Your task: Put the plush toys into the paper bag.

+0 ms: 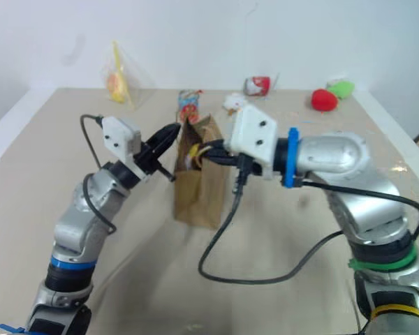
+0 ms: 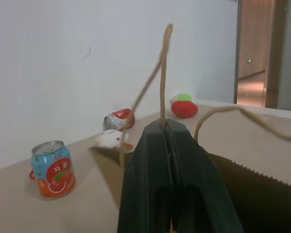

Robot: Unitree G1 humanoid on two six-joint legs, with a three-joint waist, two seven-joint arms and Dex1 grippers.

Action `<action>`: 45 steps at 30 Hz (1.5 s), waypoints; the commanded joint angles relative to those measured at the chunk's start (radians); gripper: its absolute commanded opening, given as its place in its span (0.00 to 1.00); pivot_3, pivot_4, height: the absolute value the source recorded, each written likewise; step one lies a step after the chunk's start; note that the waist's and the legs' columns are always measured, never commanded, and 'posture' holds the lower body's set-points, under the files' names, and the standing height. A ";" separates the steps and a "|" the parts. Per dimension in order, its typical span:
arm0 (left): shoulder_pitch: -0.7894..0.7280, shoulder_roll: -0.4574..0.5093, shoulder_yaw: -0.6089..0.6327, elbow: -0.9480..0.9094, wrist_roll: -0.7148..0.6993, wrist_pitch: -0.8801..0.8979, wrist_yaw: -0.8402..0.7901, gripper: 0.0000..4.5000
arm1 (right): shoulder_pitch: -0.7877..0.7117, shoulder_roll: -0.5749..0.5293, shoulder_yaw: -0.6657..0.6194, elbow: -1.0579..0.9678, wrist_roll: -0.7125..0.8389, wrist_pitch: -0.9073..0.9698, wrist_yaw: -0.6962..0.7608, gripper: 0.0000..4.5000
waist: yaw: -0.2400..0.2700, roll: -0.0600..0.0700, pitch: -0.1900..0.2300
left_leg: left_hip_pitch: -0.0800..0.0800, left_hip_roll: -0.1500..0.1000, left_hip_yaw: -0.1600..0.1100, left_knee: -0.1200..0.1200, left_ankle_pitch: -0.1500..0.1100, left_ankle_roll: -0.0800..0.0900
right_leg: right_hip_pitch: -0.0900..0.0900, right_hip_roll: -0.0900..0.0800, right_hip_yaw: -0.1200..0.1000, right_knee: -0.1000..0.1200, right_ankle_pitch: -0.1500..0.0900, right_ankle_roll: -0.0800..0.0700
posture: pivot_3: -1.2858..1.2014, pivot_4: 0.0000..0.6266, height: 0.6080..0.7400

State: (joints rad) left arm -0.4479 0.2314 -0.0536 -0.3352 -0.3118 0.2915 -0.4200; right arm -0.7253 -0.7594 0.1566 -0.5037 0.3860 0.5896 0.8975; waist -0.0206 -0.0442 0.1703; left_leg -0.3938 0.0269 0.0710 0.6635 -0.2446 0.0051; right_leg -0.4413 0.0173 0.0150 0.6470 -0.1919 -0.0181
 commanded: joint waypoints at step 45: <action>0.305 0.408 0.252 -0.314 -0.409 0.248 -0.345 1.00 | 0.166 -0.067 -0.078 -0.110 0.244 0.275 0.038 0.01 | -0.001 0.000 0.000 | 0.003 0.004 0.003 -0.002 0.000 -0.001 | -0.001 0.002 0.000 0.001 -0.001 -0.002 | 0.52 0.24 1.00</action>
State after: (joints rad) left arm -0.1583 0.6204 0.1849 -0.5928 -0.7160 0.5649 -0.7436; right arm -0.5329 -0.8775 0.0160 -0.6049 0.6785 0.8978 0.9930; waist -0.0215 -0.0447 0.1703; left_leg -0.3906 0.0306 0.0745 0.6619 -0.2445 0.0043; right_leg -0.4419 0.0190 0.0149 0.6478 -0.1934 -0.0204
